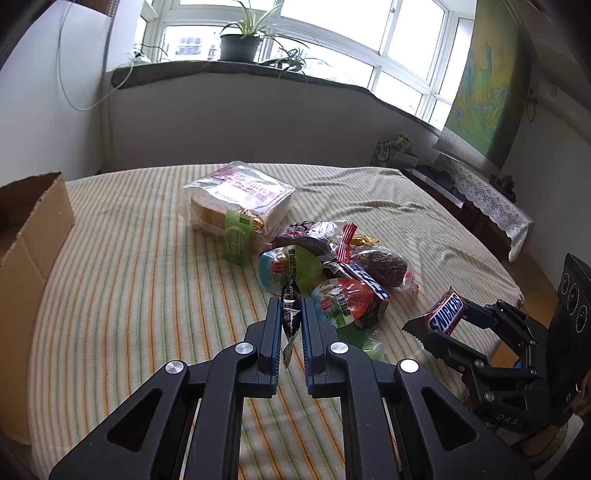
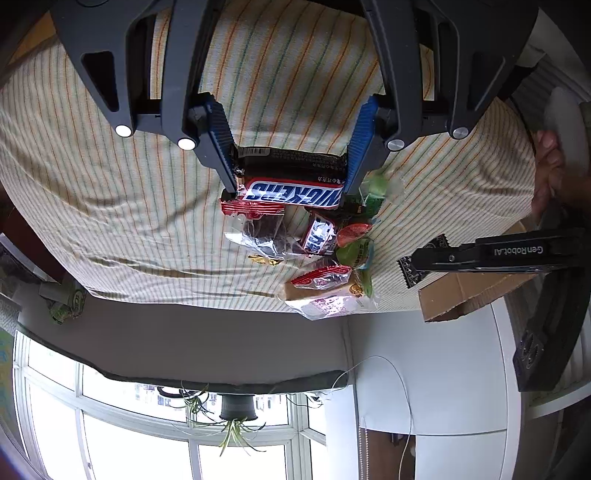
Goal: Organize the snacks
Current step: 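Grasp the Snickers bar with the right tool while the left tool grasps a small black packet, then carry the Snickers bar and black packet over the cardboard box with both tools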
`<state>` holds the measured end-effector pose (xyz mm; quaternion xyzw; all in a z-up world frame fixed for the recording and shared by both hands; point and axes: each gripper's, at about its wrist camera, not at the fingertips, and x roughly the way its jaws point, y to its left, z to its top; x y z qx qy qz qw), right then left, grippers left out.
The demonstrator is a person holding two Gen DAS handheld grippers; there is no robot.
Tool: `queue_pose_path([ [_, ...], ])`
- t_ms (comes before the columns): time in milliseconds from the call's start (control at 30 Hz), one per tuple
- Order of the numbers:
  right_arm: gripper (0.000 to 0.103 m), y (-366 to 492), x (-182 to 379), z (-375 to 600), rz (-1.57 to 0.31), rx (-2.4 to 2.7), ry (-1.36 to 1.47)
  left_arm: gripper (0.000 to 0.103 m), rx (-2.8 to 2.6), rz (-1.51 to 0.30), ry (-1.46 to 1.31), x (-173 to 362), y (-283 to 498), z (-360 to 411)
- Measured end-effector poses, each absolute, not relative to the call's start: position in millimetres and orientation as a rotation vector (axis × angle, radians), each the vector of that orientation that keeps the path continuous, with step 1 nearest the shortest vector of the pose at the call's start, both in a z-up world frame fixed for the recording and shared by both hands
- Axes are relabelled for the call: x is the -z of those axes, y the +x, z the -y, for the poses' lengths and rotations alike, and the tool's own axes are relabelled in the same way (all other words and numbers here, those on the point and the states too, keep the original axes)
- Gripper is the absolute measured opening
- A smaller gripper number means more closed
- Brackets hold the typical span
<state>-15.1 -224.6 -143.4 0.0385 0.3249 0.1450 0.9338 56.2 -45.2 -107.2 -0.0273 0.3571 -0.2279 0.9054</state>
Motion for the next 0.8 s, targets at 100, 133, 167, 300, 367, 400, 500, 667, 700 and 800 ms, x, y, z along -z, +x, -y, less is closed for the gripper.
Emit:
queue_pose_path([
  [100, 0.058, -14, 135, 232, -0.651, -0.286, 0.128, 0.009, 0.437, -0.691, -0.006, 92, 45, 48],
  [133, 0.058, -13, 131, 234, -0.642, -0.284, 0.144, 0.009, 0.432, -0.672, 0.001, 85, 41, 49],
  [167, 0.058, -11, 125, 236, -0.633, -0.282, 0.157, 0.009, 0.427, -0.655, 0.005, 79, 39, 49],
  [300, 0.058, -7, 91, 239, -0.567, -0.265, 0.170, 0.009, 0.419, -0.580, 0.028, 50, 29, 48],
  [367, 0.058, -7, 73, 238, -0.528, -0.252, 0.161, 0.009, 0.415, -0.537, 0.040, 34, 23, 45],
  [400, 0.058, -8, 64, 236, -0.511, -0.250, 0.156, 0.009, 0.413, -0.513, 0.044, 26, 20, 43],
  [500, 0.058, -10, 43, 230, -0.475, -0.239, 0.132, 0.009, 0.410, -0.449, 0.047, 5, 11, 35],
  [667, 0.058, -15, 24, 218, -0.453, -0.231, 0.101, 0.009, 0.415, -0.381, 0.022, -16, -1, 19],
  [700, 0.058, -16, 22, 215, -0.452, -0.233, 0.096, 0.009, 0.414, -0.372, 0.015, -17, -2, 15],
  [800, 0.058, -17, 18, 208, -0.448, -0.242, 0.077, 0.009, 0.404, -0.354, -0.002, -20, -6, 6],
])
